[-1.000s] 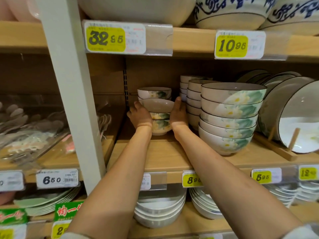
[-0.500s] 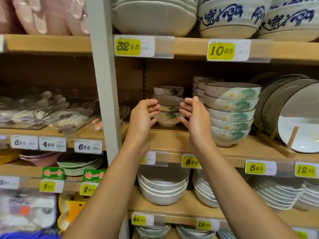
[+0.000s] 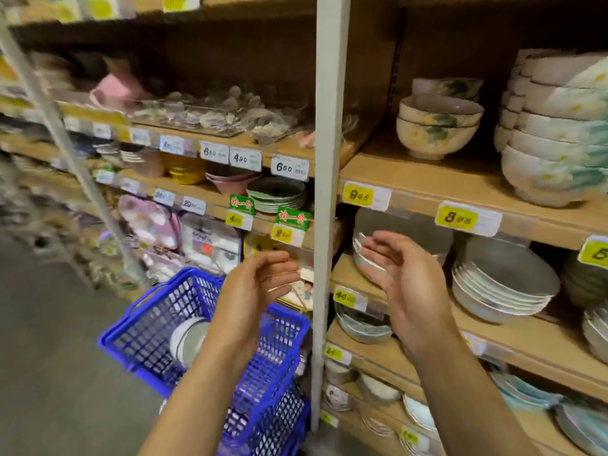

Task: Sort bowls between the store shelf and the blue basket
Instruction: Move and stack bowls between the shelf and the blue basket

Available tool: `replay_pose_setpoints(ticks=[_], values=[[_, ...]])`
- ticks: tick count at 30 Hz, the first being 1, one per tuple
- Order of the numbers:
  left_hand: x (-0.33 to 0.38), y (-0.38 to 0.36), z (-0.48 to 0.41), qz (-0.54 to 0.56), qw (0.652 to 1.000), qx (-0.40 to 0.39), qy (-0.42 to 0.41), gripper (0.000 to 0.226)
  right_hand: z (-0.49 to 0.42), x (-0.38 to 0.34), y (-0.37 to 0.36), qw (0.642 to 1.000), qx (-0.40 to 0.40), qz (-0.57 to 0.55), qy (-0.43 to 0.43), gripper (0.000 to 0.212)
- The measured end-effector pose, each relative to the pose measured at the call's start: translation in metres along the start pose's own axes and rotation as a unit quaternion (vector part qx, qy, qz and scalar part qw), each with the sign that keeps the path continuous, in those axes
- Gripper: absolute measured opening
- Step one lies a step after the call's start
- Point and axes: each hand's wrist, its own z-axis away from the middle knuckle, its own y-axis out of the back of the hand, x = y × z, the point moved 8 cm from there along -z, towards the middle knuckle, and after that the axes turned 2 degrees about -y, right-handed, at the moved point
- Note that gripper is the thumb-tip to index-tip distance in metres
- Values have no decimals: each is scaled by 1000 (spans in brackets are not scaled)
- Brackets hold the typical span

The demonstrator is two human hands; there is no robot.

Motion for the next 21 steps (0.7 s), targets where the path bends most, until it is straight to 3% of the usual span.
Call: replay_pose_setpoints(ticks=[10, 21], values=[[-6, 179, 13, -23, 985, 166, 36, 24, 27, 158, -77, 985, -61, 83, -139, 19], [-25, 333, -30, -78, 981, 142, 109, 19, 36, 302, -154, 954, -33, 198, -224, 17]])
